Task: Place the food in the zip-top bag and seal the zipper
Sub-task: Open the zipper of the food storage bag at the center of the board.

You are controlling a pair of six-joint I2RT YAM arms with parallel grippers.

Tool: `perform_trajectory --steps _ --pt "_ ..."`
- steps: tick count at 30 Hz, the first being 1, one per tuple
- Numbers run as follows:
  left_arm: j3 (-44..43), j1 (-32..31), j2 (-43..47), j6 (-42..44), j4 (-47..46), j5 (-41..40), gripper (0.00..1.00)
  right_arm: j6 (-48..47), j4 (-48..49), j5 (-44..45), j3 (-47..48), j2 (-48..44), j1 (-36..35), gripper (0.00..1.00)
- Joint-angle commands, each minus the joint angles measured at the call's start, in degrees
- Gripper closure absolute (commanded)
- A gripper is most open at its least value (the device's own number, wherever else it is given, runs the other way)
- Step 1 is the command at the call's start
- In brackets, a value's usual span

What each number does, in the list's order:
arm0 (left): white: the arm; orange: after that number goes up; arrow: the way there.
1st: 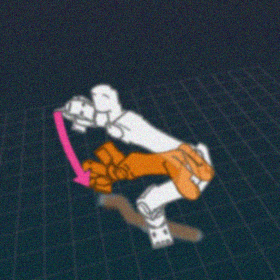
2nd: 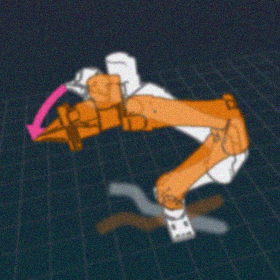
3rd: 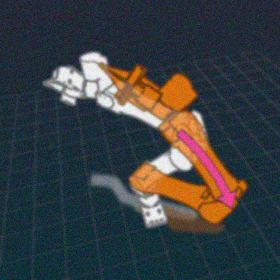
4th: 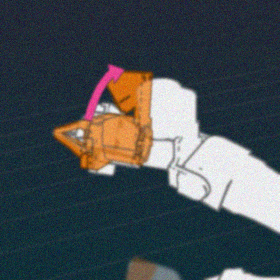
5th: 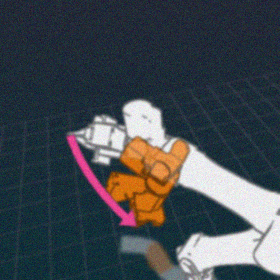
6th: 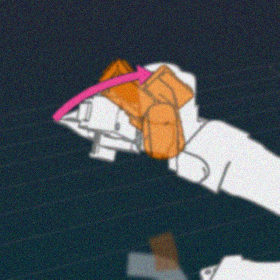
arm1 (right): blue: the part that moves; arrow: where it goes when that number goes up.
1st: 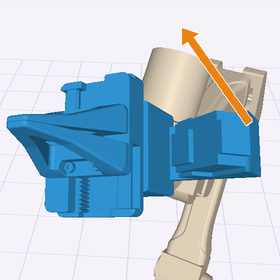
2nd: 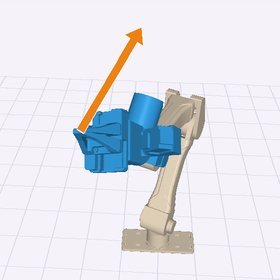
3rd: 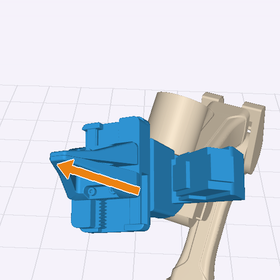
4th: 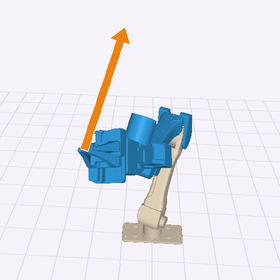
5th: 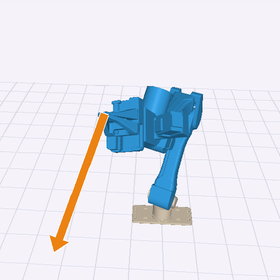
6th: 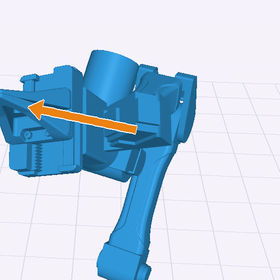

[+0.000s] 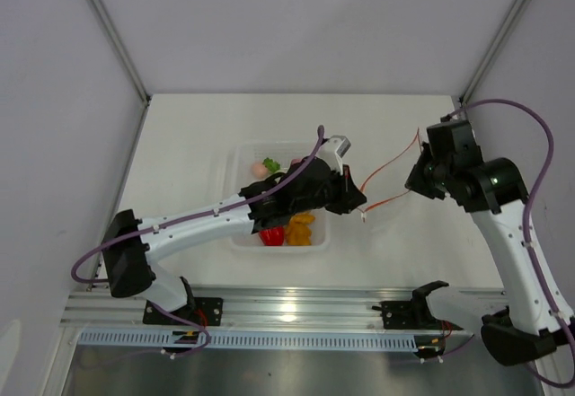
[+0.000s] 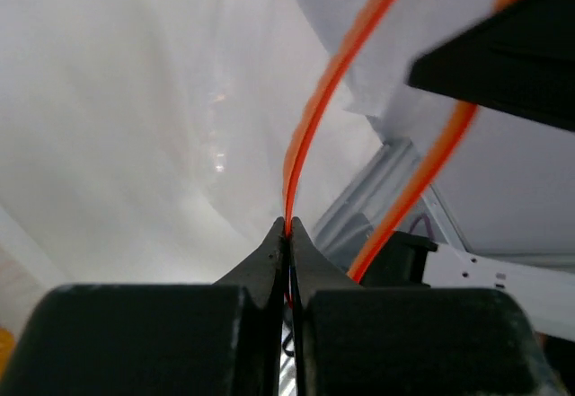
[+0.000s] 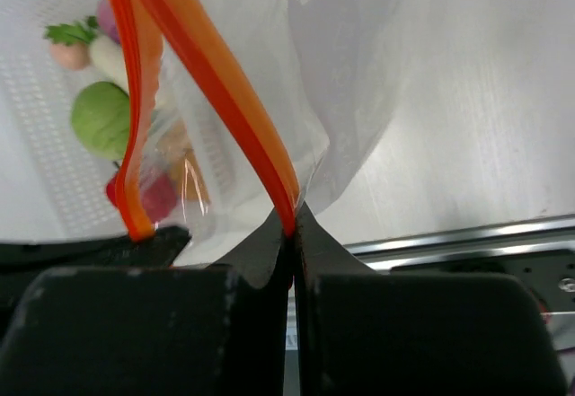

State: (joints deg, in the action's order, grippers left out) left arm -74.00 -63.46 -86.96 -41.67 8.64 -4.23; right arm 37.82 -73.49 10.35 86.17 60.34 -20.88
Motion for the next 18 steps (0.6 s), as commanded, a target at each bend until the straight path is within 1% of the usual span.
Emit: perform_trajectory --steps 1,3,4,5,6,7,8,10,11,13,16,17,18 --pt "1.9 0.2 -0.2 -0.9 -5.6 7.5 0.99 -7.1 -5.0 4.0 4.4 6.0 0.2 1.00" --pt "2.8 0.3 -0.7 -0.4 -7.3 8.9 0.99 -8.4 -5.2 4.0 4.7 7.5 0.2 1.00" --pt "4.0 0.2 -0.8 -0.3 -8.3 9.5 0.96 -8.5 -5.2 4.7 4.4 8.0 0.2 1.00" --pt "4.5 0.1 -1.5 -0.1 -8.3 10.6 0.90 -8.6 -5.1 4.9 3.7 8.7 0.1 1.00" --pt "5.8 0.1 -1.9 -0.1 -8.9 11.3 0.87 -8.6 -4.5 5.4 2.2 8.8 0.1 1.00" --pt "6.2 0.1 -2.3 -0.1 -12.0 13.1 0.85 -8.6 -4.1 5.5 1.4 8.9 0.1 1.00" --pt "6.8 -0.3 -3.2 -0.2 -13.1 13.6 0.80 -8.6 -3.8 5.4 0.6 9.0 0.0 1.00" --pt "8.7 -0.8 -4.1 -0.3 -14.9 13.8 0.72 -8.5 -2.4 5.3 -1.6 9.1 -0.2 1.00" --pt "8.9 -1.4 -5.0 -0.3 -16.3 13.8 0.63 -8.6 -2.3 5.5 -2.1 9.6 -0.2 1.00" --pt "11.0 -1.7 -5.2 -0.3 -18.1 13.9 0.57 -8.7 -3.1 6.8 -1.8 10.7 -0.7 1.00" --pt "13.7 -1.6 -3.4 0.5 -22.5 12.5 0.33 -9.0 -3.7 8.0 -0.7 12.3 -1.4 1.00" --pt "14.6 -1.7 -2.4 2.3 -22.4 11.4 0.09 -8.9 -3.6 8.5 0.2 12.5 -2.0 1.00" --pt "14.9 -1.7 -1.6 3.5 -22.4 9.4 0.01 -8.7 -3.7 9.0 0.7 13.2 -2.5 1.00"
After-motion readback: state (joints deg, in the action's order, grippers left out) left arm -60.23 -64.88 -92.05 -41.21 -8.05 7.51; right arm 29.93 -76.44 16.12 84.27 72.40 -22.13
